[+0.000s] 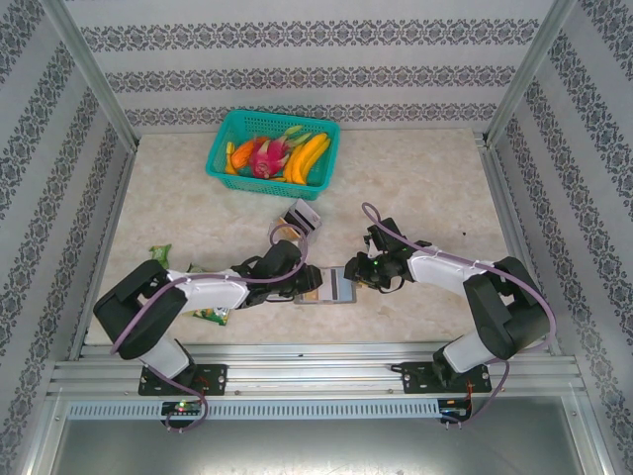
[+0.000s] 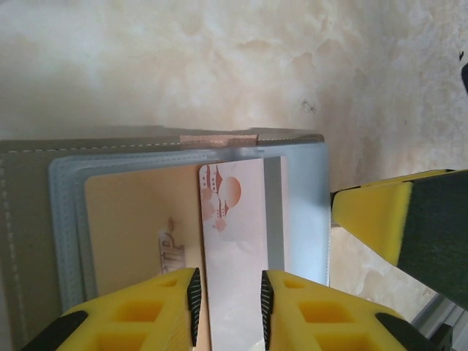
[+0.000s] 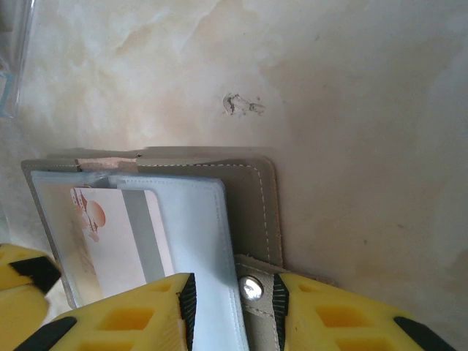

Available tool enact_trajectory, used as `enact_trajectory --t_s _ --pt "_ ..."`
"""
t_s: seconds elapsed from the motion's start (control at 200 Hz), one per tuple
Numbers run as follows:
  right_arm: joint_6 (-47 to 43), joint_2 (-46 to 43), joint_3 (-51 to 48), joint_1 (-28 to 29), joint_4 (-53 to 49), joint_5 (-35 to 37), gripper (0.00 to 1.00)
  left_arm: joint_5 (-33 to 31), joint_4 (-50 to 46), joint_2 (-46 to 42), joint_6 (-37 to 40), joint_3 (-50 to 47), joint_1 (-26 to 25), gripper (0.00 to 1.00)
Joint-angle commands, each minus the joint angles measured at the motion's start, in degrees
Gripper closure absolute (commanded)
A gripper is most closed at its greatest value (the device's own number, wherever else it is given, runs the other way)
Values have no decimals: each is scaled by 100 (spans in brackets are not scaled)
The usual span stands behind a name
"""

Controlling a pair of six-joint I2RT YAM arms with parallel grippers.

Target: Put the credit cards into the card holder

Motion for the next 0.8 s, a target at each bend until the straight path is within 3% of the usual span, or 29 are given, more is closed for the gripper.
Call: enact_trajectory --t_s 0.0,0.575,0.794 --pt "-79 74 130 42 -193 191 65 -135 -517 -106 279 210 -88 69" --pt "-97 212 167 41 -138 118 64 177 -693 546 245 664 -122 67" --pt "-71 318 97 59 55 -98 68 280 -709 777 301 880 -165 71"
